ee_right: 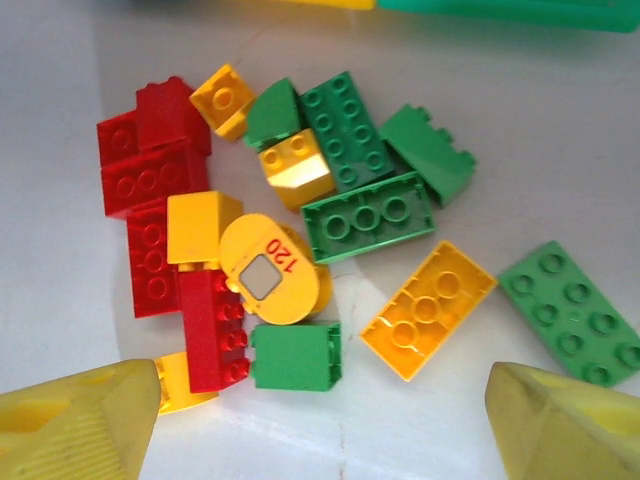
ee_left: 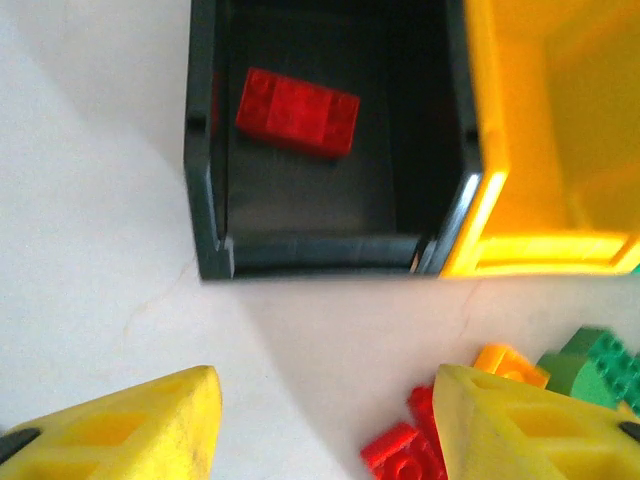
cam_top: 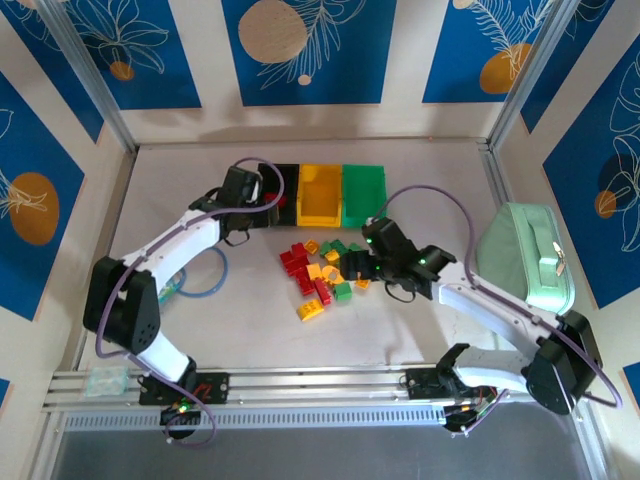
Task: Sort the legos into containers by color
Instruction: Pick up the lego from the bottom-center of the table.
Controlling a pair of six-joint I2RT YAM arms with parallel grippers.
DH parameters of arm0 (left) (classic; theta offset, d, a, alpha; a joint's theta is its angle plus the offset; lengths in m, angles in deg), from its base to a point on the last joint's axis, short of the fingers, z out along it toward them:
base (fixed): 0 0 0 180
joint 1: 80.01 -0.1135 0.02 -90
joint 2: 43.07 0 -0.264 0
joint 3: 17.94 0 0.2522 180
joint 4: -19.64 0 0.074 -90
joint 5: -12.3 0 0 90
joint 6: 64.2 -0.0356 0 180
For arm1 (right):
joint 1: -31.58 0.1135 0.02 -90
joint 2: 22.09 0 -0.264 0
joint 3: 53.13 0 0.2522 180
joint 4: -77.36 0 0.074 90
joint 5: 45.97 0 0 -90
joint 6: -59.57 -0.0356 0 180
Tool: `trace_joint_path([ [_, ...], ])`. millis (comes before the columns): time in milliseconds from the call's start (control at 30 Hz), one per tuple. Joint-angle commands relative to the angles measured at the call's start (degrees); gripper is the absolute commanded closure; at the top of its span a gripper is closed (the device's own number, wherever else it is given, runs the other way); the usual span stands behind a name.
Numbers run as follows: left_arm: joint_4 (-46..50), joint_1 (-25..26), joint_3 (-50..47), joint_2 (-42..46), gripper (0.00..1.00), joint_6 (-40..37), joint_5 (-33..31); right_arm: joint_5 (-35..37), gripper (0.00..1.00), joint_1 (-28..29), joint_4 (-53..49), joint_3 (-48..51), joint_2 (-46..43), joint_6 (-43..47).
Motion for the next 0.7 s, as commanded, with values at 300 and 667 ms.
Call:
trace_joint_path([
  [300,-13.2,0.4,-23.0,14.9,0.42,4.4,3.6,-2.4,0.26,7.9,-0.4,-9.8,14.1,4.8],
  [667,-14.4,0.6,-32.4,24.9,0.43,6.7,2.5,-8.4,0.29,12.2,-1.8,-14.9,23.3,7.2],
])
